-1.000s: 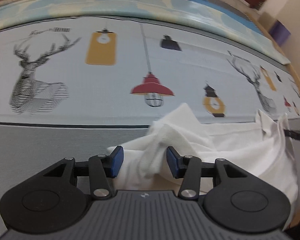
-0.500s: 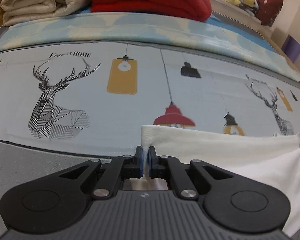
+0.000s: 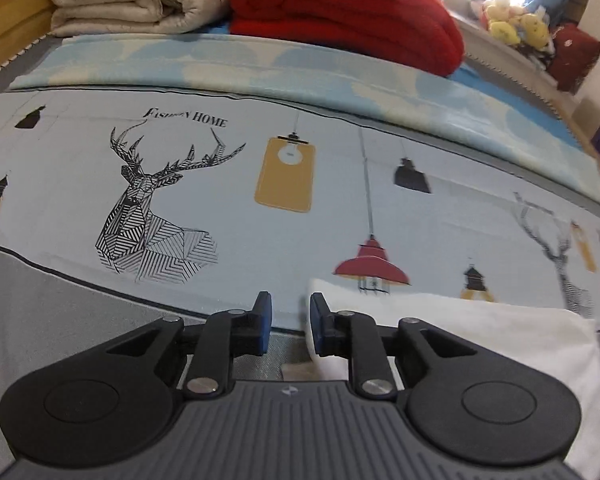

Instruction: Fold small clothes

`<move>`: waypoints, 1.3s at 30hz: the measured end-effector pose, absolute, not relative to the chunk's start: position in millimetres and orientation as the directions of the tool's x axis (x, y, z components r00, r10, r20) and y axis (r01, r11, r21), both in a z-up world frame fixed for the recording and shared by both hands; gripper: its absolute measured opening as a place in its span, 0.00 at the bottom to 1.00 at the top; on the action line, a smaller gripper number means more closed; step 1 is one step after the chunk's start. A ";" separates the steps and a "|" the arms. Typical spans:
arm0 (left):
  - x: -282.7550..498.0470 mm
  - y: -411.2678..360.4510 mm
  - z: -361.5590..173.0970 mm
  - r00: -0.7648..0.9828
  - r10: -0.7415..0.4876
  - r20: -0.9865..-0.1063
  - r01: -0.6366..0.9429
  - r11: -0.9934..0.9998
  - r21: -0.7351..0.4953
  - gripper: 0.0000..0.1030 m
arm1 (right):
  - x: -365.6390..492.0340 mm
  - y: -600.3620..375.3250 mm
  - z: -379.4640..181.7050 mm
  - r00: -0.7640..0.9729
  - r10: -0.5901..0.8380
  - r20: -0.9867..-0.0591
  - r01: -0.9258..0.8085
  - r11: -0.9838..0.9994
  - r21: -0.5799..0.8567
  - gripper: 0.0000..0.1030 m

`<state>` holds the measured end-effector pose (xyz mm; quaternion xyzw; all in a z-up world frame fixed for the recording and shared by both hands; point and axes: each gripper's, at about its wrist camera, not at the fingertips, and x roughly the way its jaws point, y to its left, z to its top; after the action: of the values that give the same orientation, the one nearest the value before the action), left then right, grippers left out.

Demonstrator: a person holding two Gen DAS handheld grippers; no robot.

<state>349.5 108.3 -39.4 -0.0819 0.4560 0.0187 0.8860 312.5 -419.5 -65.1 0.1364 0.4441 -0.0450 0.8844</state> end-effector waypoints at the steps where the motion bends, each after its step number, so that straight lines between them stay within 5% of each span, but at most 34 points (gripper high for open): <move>1: 345.9 108.8 -38.0 0.574 -0.067 -0.816 -0.085 0.987 -0.140 0.22 | 308.2 -422.5 -60.1 0.610 0.060 -0.790 0.194 0.955 0.223 0.12; 8: 300.2 80.9 -52.4 0.353 -0.278 -0.894 0.291 0.940 -0.177 0.22 | 270.8 -411.3 -58.3 0.465 0.309 -0.829 -0.103 0.950 0.296 0.13; 13: 255.0 63.1 -82.5 0.203 -0.244 -0.948 0.477 0.870 -0.122 0.22 | 230.1 -391.7 -73.7 0.300 0.334 -0.894 -0.308 0.921 0.240 0.13; 16: 239.1 60.2 -105.8 0.182 -0.106 -0.978 0.519 0.855 0.004 0.23 | 211.4 -391.1 -91.0 0.227 0.254 -0.940 -0.343 0.924 0.167 0.13; 39: 249.4 60.9 -84.2 0.244 -0.129 -0.961 0.397 0.918 -0.023 0.23 | 194.9 -395.8 -89.9 0.231 0.234 -0.944 -0.329 0.932 0.151 0.21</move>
<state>249.4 60.9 -84.2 0.1131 0.5911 -0.1686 0.7806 194.9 -395.8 -89.9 -0.0399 0.5937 0.1795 0.7834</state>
